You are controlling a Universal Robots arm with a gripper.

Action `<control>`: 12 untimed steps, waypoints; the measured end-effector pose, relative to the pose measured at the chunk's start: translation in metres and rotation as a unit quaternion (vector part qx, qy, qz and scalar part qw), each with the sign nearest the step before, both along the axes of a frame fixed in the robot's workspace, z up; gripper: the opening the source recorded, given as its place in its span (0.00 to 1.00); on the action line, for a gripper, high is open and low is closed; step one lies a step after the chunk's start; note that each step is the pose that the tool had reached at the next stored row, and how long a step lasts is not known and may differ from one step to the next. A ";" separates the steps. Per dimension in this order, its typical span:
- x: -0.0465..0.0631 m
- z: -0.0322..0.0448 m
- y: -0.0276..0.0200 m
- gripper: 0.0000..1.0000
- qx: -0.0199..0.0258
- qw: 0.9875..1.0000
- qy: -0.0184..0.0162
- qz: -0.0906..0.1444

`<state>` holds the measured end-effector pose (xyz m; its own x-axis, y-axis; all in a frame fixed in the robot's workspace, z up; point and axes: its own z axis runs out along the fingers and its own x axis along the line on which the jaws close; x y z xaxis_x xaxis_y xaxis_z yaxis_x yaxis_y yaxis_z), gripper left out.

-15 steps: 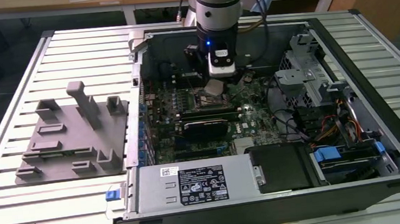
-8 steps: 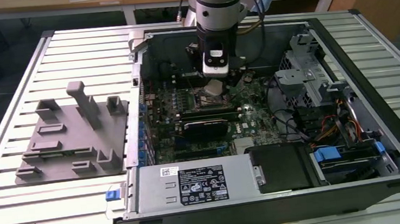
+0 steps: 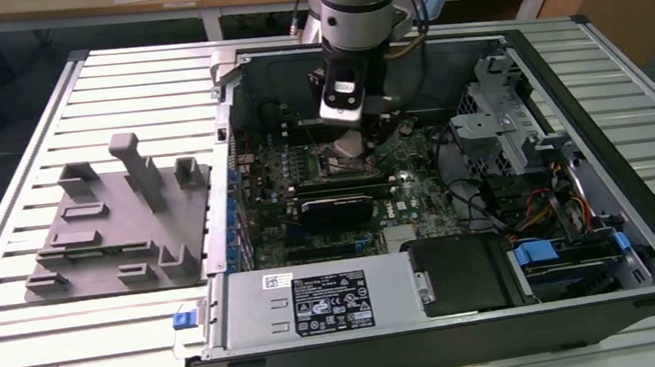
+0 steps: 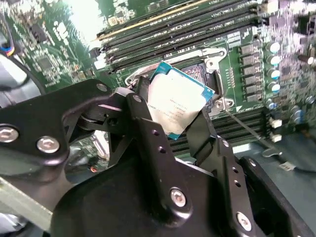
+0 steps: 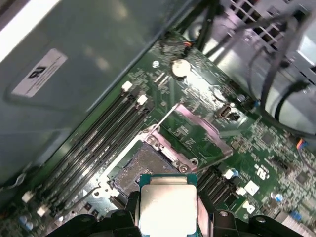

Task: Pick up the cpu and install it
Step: 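Place the cpu into insertion slot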

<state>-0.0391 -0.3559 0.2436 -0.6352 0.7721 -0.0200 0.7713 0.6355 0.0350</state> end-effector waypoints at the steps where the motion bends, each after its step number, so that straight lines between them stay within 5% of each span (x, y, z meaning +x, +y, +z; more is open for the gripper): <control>1: 0.000 -0.0001 0.0000 0.54 0.000 1.000 0.000 -0.009; 7: 0.000 -0.0007 0.0000 0.54 0.000 0.998 0.000 -0.063; 12: 0.000 -0.0014 0.0000 0.54 0.000 0.994 0.000 -0.108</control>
